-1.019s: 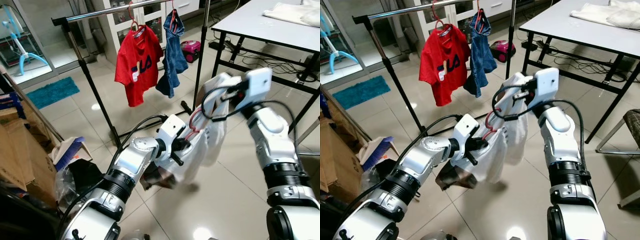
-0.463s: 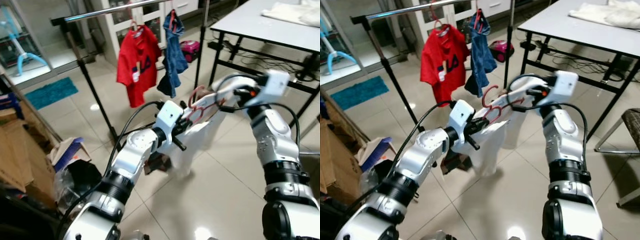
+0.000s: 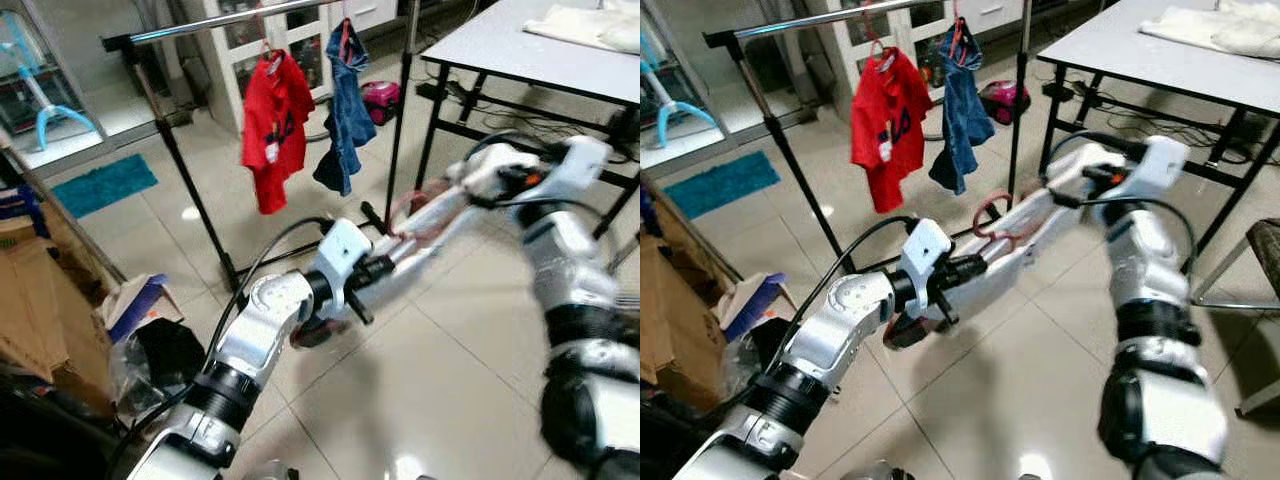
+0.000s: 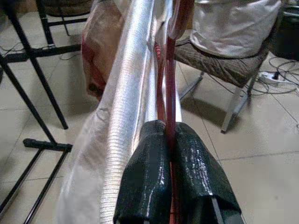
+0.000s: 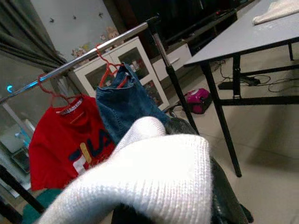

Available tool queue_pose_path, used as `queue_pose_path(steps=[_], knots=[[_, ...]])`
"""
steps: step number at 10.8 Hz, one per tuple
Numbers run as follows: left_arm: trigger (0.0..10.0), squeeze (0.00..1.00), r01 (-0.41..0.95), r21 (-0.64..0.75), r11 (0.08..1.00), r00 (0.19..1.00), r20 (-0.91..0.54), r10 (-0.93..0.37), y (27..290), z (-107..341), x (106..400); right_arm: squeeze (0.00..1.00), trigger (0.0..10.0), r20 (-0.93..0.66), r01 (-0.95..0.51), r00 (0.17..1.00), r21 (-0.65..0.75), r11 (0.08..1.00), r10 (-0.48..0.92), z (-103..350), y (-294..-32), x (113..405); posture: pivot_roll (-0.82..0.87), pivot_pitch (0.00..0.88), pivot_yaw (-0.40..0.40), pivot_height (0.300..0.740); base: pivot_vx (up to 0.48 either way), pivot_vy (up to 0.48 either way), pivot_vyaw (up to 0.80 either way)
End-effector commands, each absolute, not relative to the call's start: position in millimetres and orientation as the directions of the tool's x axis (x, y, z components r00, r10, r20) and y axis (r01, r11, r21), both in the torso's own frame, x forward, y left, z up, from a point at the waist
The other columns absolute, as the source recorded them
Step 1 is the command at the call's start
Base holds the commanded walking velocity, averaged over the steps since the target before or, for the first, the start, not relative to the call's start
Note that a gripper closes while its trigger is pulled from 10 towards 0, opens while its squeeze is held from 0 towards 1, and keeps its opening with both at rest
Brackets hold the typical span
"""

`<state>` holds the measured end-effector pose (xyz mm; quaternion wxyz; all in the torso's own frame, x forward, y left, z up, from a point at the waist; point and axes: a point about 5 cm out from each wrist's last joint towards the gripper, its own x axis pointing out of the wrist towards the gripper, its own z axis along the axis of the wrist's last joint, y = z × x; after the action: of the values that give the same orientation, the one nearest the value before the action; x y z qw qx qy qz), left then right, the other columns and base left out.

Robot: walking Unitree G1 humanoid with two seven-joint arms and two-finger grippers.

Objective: Hang hanger

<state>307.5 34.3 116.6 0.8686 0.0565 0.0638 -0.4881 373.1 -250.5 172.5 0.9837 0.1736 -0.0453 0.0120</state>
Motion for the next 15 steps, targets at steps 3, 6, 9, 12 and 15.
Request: queue_pose_path(steps=[3, 6, 9, 12, 15], knots=[[10.0, 0.0, 0.863, 0.056, 0.501, 0.502, -0.191, -0.843, 44.4, 113.9, 303.8, 0.0, 0.0, 0.088, 0.018, 0.995, 0.302, 0.953, -0.046, 171.4, -275.2, 368.3, -0.02, 0.0, 0.081, 0.74, 0.0, 0.0, 0.0], [10.0, 0.0, 0.855, 0.044, 0.517, 0.518, -0.106, -0.849, 49.1, 131.4, 306.5, 0.0, 0.0, -0.054, 0.096, 0.995, 0.209, 0.973, -0.087, 139.2, -293.7, 355.7, -0.02, 0.0, 0.08, 0.74, 0.0, 0.0, 0.0], [10.0, 0.0, 0.864, 0.037, 0.502, 0.503, -0.104, -0.858, 49.5, 133.1, 303.1, 0.0, 0.0, -0.125, 0.151, 0.984, 0.178, 0.972, -0.13, 122.4, -296.4, 349.6, -0.02, 0.0, 0.081, 0.74, 0.0, 0.0, 0.0], [10.0, 0.0, 0.931, 0.01, 0.365, 0.365, -0.033, -0.93, 44.7, 148.2, 287.1, 0.0, 0.0, -0.174, 0.224, 0.966, 0.199, 0.954, -0.191, 113.1, -293.3, 348.9, -0.02, 0.0, 0.083, 0.74, 0.0, 0.0, 0.0], [10.0, 0.0, 0.979, -0.009, 0.205, 0.204, -0.063, -0.977, 54.5, 150.8, 266.6, 0.0, 0.0, -0.211, 0.328, 0.939, 0.311, 0.892, -0.271, 111.8, -299.6, 347.9, 0.0, 0.0, 0.08, 0.74, 0.0, 0.0, 0.0]])
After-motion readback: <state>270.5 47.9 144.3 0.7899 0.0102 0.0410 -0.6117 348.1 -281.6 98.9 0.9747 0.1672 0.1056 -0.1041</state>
